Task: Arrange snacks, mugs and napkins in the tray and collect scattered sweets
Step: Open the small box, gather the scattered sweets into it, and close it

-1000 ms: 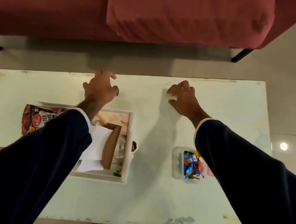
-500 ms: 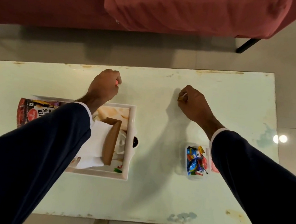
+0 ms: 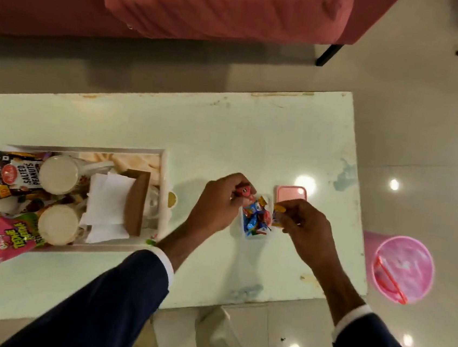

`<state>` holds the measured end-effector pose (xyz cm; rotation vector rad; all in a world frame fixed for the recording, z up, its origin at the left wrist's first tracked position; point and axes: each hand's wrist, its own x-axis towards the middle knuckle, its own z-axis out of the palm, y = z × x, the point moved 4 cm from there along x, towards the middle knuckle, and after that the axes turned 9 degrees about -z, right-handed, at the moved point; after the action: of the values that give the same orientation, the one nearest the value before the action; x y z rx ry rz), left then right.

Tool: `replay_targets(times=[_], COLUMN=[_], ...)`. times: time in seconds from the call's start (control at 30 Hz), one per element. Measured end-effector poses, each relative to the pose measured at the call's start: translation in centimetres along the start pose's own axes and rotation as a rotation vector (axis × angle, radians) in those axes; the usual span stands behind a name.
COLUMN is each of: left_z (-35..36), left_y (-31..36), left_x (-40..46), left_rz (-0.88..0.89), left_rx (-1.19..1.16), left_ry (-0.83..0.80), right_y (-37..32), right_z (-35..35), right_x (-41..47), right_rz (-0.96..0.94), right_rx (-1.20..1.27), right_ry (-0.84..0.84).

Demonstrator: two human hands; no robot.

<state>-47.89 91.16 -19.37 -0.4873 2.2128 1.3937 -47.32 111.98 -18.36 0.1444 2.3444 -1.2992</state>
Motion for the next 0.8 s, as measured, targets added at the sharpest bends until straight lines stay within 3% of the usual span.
replay_targets(times=[0.23,0.4,0.53,0.7,0.8], left_z=[4.3,3.2,2.7,3.9,4.2], left_y=[-1.4,-1.7,-2.6,-3.5,-4.0], left_x=[-1.6,-1.3,-0.7,-1.2,-1.5], left_rz=[0.005,0.060,-0.016,-0.107,-0.123], left_rx=[0.203,0.360,0.342,0.197,0.140], left_ry=[0.002,0.134,0.127,0.113,0.098], right_y=[1.5,3.1,5.6,7.6,8.3], right_z=[1.2,-0.8,-3.4,-1.1,0.4], right_x=[-1.8,-1.7,-2.2,0.0,1.1], right_rz=[0.024,0.079,0.071,0.103,0.127], right_rx=[0.072,0.104,-0.139,-0.527,-0.656], right_ry=[0.088,0.161,0.289,0.087,0.077])
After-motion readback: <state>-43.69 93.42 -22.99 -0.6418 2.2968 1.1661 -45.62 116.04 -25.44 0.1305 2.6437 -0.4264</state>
